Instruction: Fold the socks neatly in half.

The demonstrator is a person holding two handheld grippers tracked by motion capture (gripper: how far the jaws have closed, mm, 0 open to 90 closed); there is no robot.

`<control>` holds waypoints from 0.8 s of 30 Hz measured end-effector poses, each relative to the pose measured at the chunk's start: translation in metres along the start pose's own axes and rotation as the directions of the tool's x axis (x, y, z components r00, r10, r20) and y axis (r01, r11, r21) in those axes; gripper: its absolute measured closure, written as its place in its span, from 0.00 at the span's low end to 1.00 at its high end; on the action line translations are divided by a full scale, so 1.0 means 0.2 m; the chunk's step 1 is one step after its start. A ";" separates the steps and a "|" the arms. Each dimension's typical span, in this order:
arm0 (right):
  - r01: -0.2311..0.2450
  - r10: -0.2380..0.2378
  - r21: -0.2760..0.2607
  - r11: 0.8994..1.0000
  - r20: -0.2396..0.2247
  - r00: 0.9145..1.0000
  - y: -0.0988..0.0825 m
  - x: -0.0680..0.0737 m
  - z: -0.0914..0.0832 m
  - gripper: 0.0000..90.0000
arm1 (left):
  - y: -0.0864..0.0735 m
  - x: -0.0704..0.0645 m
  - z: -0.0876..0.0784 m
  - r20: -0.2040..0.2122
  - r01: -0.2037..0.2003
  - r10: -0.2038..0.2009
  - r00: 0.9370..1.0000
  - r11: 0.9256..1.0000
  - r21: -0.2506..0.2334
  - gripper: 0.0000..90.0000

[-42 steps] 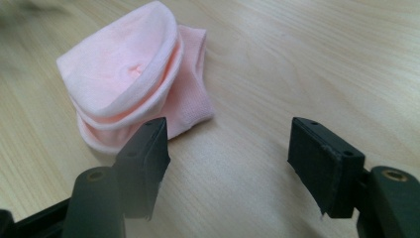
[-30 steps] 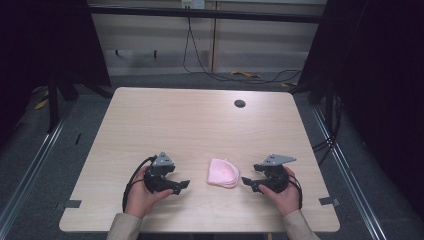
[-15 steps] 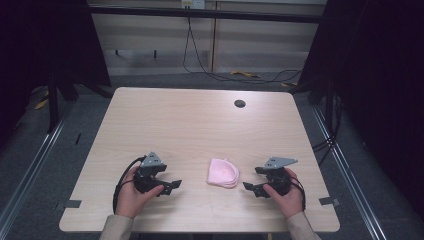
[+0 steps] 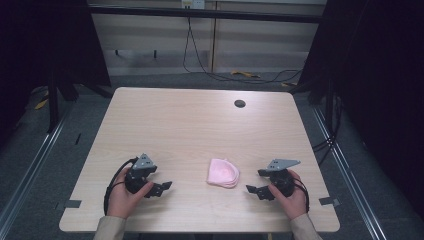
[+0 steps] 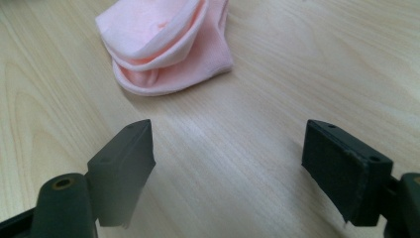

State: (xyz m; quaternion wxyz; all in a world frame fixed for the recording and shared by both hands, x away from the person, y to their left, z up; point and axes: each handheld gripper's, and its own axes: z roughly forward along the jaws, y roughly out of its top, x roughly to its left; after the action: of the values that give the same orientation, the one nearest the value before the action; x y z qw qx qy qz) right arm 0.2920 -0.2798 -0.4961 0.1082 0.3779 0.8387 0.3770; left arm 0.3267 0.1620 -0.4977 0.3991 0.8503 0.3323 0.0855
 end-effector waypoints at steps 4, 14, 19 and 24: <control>-0.003 0.003 -0.004 1.000 0.001 1.000 -0.01 0.00 -0.01 0.22 | -0.01 0.01 -0.02 0.007 -0.012 0.013 1.000 1.000 -0.010 0.19; -0.018 0.018 -0.005 1.000 0.014 1.000 -0.04 -0.03 -0.05 0.22 | -0.04 0.05 -0.07 -0.006 0.000 -0.001 1.000 1.000 -0.018 0.19; -0.023 0.023 -0.008 1.000 0.018 1.000 -0.06 -0.04 -0.07 0.22 | -0.06 0.07 -0.08 -0.014 -0.004 0.004 1.000 1.000 -0.009 0.19; -0.020 0.021 -0.002 1.000 0.030 0.999 -0.08 -0.06 -0.08 0.22 | -0.08 0.09 -0.10 -0.019 -0.012 0.012 1.000 1.000 0.000 0.19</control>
State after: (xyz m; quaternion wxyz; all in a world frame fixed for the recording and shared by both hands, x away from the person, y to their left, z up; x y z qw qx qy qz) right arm 0.2827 -0.3041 -0.4974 0.1172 0.3920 0.8327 0.3731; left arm 0.3253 0.1927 -0.4982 0.3953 0.8514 0.3312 0.0959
